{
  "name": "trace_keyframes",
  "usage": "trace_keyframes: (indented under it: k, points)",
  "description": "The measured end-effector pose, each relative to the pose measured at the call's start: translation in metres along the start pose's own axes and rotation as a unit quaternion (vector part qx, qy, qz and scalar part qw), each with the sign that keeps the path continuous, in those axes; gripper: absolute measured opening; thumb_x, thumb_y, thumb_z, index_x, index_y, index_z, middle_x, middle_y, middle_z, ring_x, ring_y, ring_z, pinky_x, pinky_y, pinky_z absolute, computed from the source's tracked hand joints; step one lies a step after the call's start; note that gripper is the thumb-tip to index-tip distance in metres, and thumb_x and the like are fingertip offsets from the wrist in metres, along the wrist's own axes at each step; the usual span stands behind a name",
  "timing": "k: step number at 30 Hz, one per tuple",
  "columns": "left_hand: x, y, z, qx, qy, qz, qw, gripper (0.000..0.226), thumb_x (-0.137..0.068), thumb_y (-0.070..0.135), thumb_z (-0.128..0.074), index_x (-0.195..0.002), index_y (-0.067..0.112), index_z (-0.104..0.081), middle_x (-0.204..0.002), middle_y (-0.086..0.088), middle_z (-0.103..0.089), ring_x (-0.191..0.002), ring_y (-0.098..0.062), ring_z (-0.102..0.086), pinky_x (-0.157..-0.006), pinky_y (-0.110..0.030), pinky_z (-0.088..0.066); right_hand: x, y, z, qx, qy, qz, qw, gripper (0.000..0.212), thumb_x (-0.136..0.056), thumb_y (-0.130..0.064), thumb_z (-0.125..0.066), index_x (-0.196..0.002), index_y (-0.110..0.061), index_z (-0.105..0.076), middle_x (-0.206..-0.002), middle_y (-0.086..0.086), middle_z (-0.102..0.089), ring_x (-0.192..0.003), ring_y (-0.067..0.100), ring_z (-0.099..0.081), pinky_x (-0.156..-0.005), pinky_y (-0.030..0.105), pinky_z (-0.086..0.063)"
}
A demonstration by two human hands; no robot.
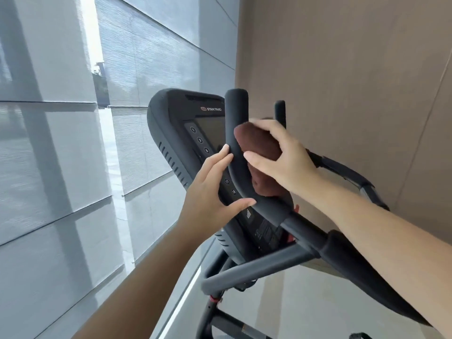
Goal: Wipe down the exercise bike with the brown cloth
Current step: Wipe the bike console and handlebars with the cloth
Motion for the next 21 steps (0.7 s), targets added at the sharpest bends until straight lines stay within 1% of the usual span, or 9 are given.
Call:
trace_keyframes:
  k: [2,3,6,8,11,13,14,17,21]
  points:
    - [0.000,-0.001,0.000,0.006,-0.002,-0.006,1.000,0.086,-0.065,0.036,-0.078,-0.137,0.009,-0.039,-0.145,0.002,-0.032,-0.131,-0.003,-0.030,-0.104,-0.006,-0.021,0.021,0.006,-0.004,0.052,-0.086,-0.026,0.995,0.049,-0.076,-0.031,-0.067,-0.119,-0.047,-0.051,-0.120,-0.013,-0.057,-0.105,-0.004,-0.051,-0.088,0.010,-0.035]
    - [0.001,-0.001,0.000,0.009,-0.004,-0.014,1.000,0.086,-0.065,0.034,-0.079,-0.137,0.008,-0.039,-0.145,0.002,-0.031,-0.131,-0.005,-0.031,-0.105,-0.011,-0.023,0.030,0.007,-0.004,0.086,-0.126,-0.037,0.988,0.049,-0.073,-0.036,-0.067,-0.117,-0.052,-0.052,-0.116,-0.014,-0.058,-0.103,-0.002,-0.052,-0.086,0.011,-0.037]
    - [-0.001,-0.002,0.001,0.009,-0.015,-0.046,0.999,0.082,-0.066,0.030,-0.080,-0.134,0.004,-0.042,-0.144,-0.006,-0.036,-0.132,-0.016,-0.036,-0.107,-0.035,-0.033,0.040,-0.002,-0.006,0.188,-0.182,-0.016,0.965,0.050,-0.068,-0.046,-0.063,-0.115,-0.057,-0.050,-0.100,-0.018,-0.055,-0.093,-0.002,-0.051,-0.080,0.008,-0.038]
    - [-0.002,-0.005,0.001,0.012,-0.032,-0.060,0.998,0.080,-0.068,0.033,-0.078,-0.133,0.004,-0.043,-0.144,-0.007,-0.037,-0.132,-0.019,-0.037,-0.105,-0.044,-0.036,0.034,-0.011,-0.003,0.186,-0.142,-0.007,0.972,0.051,-0.070,-0.040,-0.068,-0.118,-0.049,-0.053,-0.101,-0.019,-0.056,-0.094,-0.002,-0.051,-0.082,0.008,-0.036]
    - [-0.005,-0.012,0.005,0.008,-0.041,-0.082,0.996,0.075,-0.069,0.039,-0.073,-0.132,0.008,-0.046,-0.144,-0.003,-0.039,-0.130,-0.018,-0.040,-0.103,-0.046,-0.038,0.004,-0.029,0.020,0.138,0.036,0.036,0.989,0.049,-0.074,-0.028,-0.072,-0.118,-0.033,-0.052,-0.113,-0.011,-0.058,-0.098,0.000,-0.051,-0.085,0.004,-0.035]
    - [-0.009,-0.014,0.006,0.008,-0.049,-0.108,0.993,0.071,-0.071,0.043,-0.071,-0.129,0.008,-0.050,-0.142,-0.003,-0.041,-0.128,-0.017,-0.042,-0.102,-0.046,-0.039,-0.016,-0.041,0.026,0.143,0.140,0.066,0.978,0.045,-0.076,-0.028,-0.069,-0.116,-0.029,-0.050,-0.113,-0.007,-0.056,-0.093,-0.001,-0.049,-0.080,0.001,-0.032]
    - [-0.010,-0.015,0.007,0.002,-0.053,-0.123,0.991,0.069,-0.073,0.045,-0.068,-0.128,0.008,-0.051,-0.141,-0.003,-0.042,-0.127,-0.017,-0.043,-0.102,-0.045,-0.039,-0.024,-0.046,0.024,0.160,0.168,0.074,0.970,0.043,-0.077,-0.028,-0.068,-0.116,-0.026,-0.051,-0.112,-0.004,-0.055,-0.090,0.000,-0.049,-0.078,0.001,-0.032]
    - [-0.012,-0.023,0.009,-0.048,-0.047,-0.180,0.981,0.061,-0.077,0.045,-0.062,-0.123,0.006,-0.056,-0.136,-0.004,-0.047,-0.124,-0.016,-0.045,-0.100,-0.042,-0.039,-0.029,-0.048,0.010,0.211,0.179,0.081,0.958,0.045,-0.077,-0.026,-0.068,-0.120,-0.021,-0.054,-0.113,0.006,-0.051,-0.090,0.009,-0.050,-0.077,0.010,-0.035]
    - [-0.017,-0.047,0.009,-0.055,-0.045,-0.182,0.981,0.054,-0.079,0.045,-0.060,-0.117,0.007,-0.060,-0.129,-0.003,-0.054,-0.124,-0.016,-0.045,-0.102,-0.039,-0.037,0.006,-0.035,-0.003,0.285,0.049,0.048,0.956,0.050,-0.074,-0.037,-0.066,-0.122,-0.033,-0.052,-0.115,0.000,-0.050,-0.090,0.012,-0.053,-0.075,0.022,-0.043]
Point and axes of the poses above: each hand's wrist, its own x-axis away from the middle knuckle, its own z-axis out of the back of the hand, y = z × x, the point moved 10 cm from there along -x, towards the middle knuckle
